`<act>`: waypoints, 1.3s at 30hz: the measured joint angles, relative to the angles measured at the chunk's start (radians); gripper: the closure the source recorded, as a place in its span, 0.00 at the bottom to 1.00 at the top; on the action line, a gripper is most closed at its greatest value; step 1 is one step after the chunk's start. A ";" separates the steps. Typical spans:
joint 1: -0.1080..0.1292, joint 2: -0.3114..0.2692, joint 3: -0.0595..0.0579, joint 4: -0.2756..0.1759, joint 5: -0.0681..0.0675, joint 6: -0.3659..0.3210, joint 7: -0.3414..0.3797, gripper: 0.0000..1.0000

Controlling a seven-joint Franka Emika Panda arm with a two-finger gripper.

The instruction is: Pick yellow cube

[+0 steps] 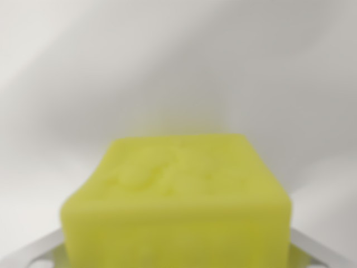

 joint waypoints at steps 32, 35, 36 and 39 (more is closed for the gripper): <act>-0.014 -0.234 0.002 -0.041 -0.061 -0.192 0.045 1.00; -0.015 -0.255 0.002 -0.042 -0.064 -0.212 0.047 1.00; -0.015 -0.262 0.002 -0.043 -0.065 -0.218 0.048 1.00; -0.015 -0.282 0.002 -0.043 -0.067 -0.238 0.050 1.00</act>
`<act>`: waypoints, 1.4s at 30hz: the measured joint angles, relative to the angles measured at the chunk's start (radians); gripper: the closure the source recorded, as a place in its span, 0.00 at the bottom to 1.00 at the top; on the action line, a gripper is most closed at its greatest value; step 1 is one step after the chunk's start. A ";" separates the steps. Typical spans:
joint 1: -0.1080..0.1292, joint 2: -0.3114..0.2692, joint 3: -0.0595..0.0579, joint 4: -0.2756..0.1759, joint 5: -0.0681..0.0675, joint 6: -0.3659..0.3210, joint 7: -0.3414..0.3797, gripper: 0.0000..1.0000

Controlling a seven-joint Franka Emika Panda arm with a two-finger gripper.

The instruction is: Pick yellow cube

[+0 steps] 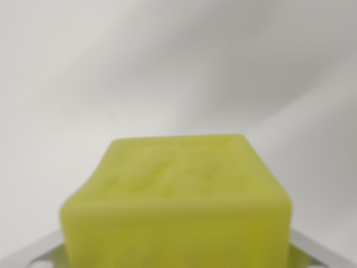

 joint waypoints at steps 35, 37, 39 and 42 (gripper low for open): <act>-0.002 -0.207 0.000 0.032 -0.018 -0.240 0.013 1.00; -0.002 -0.217 0.000 0.036 -0.019 -0.254 0.014 1.00; -0.002 -0.227 0.000 0.040 -0.019 -0.268 0.014 1.00; -0.002 -0.241 0.000 0.046 -0.020 -0.288 0.015 1.00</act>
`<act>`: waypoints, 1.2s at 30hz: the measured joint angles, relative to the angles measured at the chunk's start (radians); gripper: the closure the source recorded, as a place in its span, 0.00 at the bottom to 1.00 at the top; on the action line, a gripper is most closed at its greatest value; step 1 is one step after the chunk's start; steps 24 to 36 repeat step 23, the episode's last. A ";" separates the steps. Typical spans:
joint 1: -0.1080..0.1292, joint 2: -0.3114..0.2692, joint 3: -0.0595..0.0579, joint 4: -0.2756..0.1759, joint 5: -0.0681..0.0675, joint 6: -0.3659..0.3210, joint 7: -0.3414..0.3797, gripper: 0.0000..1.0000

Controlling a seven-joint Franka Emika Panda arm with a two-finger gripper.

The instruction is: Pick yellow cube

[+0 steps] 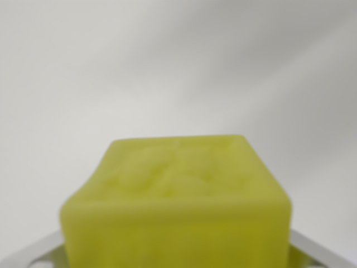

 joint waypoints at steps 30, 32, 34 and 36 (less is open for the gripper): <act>0.000 -0.059 0.000 0.035 -0.003 -0.094 0.002 1.00; 0.000 -0.059 0.000 0.035 -0.003 -0.094 0.002 1.00; 0.000 -0.059 0.000 0.035 -0.003 -0.094 0.002 1.00; 0.000 -0.059 0.000 0.035 -0.003 -0.094 0.002 1.00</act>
